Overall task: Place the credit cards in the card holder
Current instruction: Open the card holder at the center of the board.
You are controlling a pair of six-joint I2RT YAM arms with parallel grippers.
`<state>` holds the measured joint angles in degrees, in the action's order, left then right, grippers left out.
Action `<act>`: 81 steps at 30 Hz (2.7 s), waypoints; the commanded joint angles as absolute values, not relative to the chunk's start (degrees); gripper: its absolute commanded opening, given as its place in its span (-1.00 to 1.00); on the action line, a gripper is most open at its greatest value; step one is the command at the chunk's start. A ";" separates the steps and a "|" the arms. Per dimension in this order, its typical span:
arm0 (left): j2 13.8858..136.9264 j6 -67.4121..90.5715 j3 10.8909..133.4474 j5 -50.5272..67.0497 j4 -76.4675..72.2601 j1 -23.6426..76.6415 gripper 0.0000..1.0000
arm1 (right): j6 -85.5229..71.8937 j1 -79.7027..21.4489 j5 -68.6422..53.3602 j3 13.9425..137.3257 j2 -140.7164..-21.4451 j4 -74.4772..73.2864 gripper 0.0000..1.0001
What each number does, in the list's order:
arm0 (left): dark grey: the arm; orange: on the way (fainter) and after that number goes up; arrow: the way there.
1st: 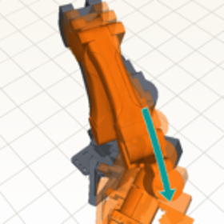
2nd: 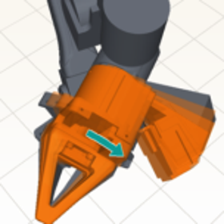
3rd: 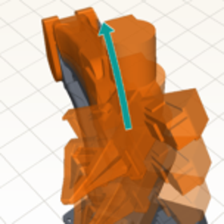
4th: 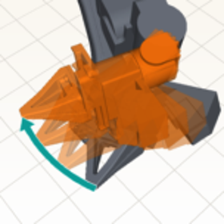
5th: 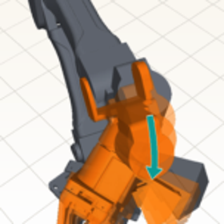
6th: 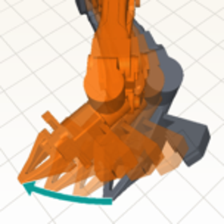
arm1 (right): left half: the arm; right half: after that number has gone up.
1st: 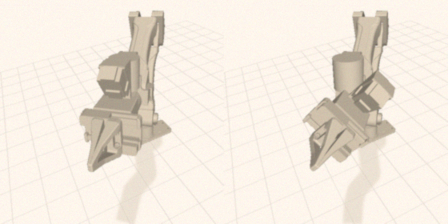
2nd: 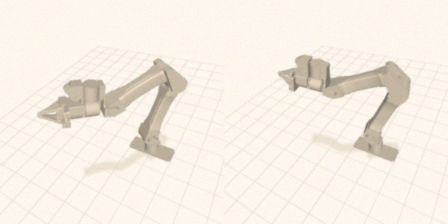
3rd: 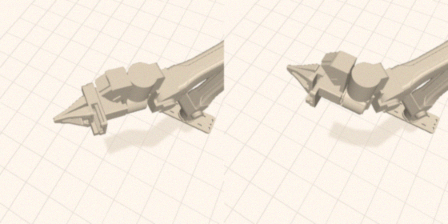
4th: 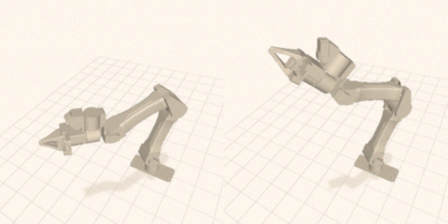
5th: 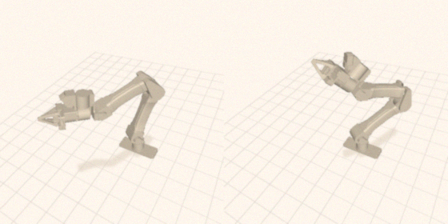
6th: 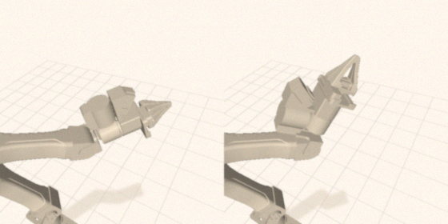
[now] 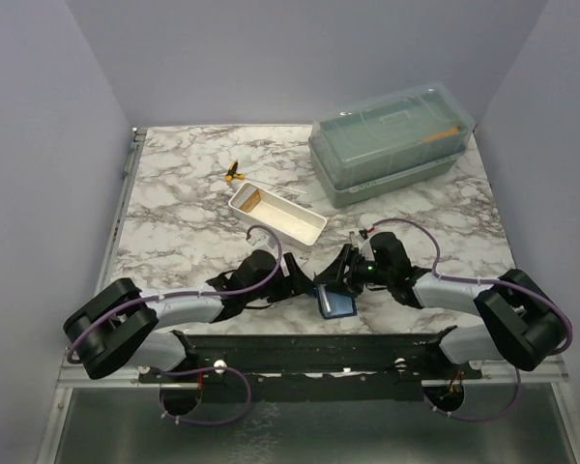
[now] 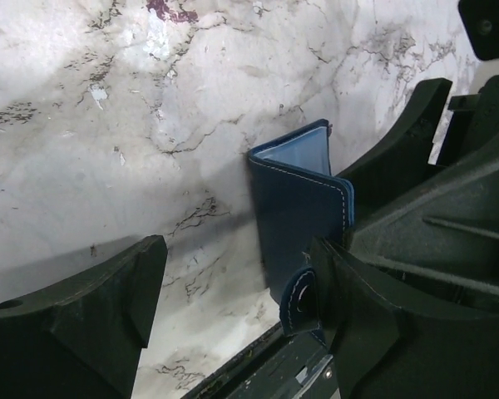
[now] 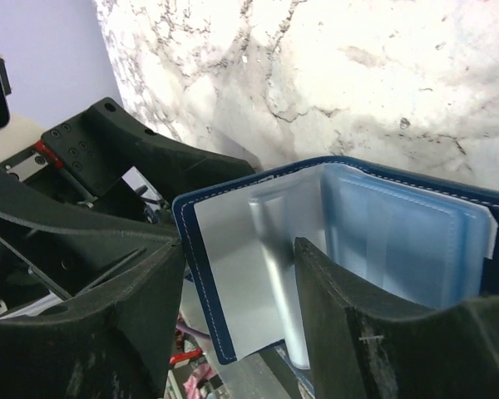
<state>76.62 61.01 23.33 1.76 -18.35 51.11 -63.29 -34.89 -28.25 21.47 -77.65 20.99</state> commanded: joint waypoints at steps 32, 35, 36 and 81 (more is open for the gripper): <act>54.24 68.58 19.96 -10.95 10.01 50.07 0.34 | -68.94 -44.82 -28.74 26.19 -88.34 33.73 -0.06; 55.26 69.61 19.99 -10.42 9.93 50.02 0.12 | -69.24 -45.10 -29.67 26.58 -90.32 35.15 0.06; 55.55 69.49 19.99 -10.61 10.01 50.03 0.08 | -69.60 -45.21 -29.79 26.36 -90.92 36.87 0.07; 76.43 57.03 31.95 5.61 -0.17 46.26 0.44 | -56.60 -46.05 -4.66 31.43 -73.12 -4.06 -0.70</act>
<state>81.97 61.10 32.69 4.27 -7.16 47.83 -57.98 -46.15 -4.36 30.35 -72.42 -3.16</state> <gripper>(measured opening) 0.696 0.096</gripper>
